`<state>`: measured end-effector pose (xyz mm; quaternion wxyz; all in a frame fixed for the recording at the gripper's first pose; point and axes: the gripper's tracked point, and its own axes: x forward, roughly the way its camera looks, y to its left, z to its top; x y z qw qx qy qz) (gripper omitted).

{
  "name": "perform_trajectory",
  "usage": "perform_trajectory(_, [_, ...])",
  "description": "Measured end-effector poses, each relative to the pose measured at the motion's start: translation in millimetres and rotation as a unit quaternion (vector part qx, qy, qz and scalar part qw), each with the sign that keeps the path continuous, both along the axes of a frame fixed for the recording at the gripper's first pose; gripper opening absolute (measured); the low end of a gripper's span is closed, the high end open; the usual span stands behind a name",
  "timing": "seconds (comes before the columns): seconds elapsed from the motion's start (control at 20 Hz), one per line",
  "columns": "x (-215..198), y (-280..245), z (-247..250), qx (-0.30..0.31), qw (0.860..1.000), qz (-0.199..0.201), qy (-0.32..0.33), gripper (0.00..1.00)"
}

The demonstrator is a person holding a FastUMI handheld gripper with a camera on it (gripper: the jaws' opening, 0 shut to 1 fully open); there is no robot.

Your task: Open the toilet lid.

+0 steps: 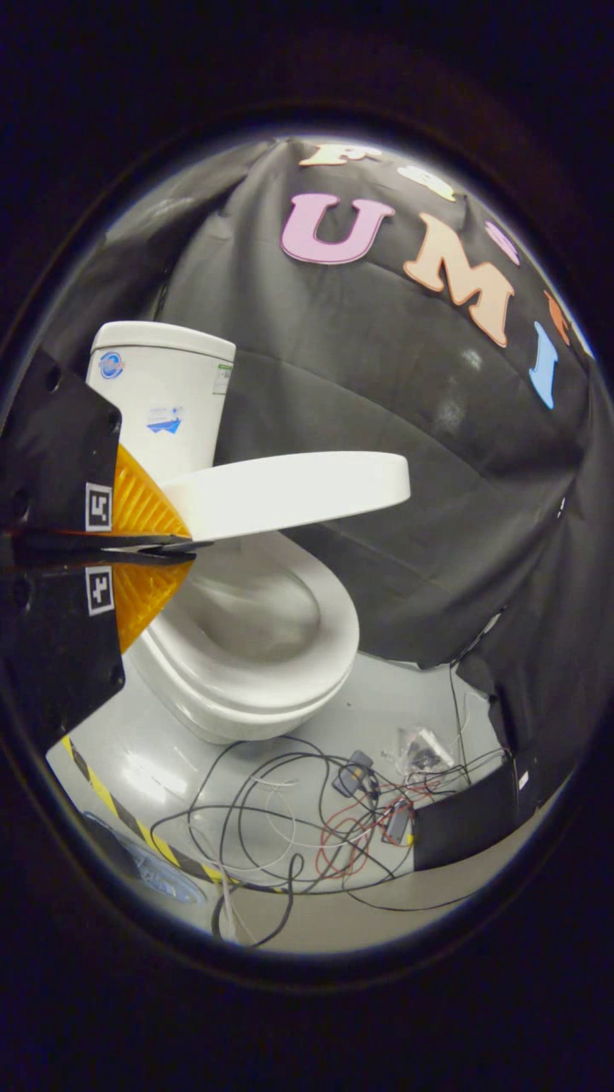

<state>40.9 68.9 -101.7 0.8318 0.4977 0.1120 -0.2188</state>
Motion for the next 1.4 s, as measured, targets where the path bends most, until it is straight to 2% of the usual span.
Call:
perform_trajectory(0.35, [8.6, 17.8, 27.5, -0.041, 0.999, -0.004, 0.007, 0.01])
perform_trajectory(0.65, [12.1, 31.6, 47.8, -0.118, 0.992, 0.004, 0.042, 0.01])
perform_trajectory(0.95, [20.6, 48.0, 66.9, -0.143, 0.989, 0.003, 0.038, 0.01])
perform_trajectory(1.1, [23.2, 53.5, 73.4, -0.175, 0.983, 0.009, 0.056, 0.01])
perform_trajectory(1.2, [23.5, 59.6, 78.1, -0.214, 0.973, 0.019, 0.082, 0.01])
perform_trajectory(1.4, [34.3, 76.9, 95.2, -0.252, 0.963, 0.024, 0.090, 0.01])
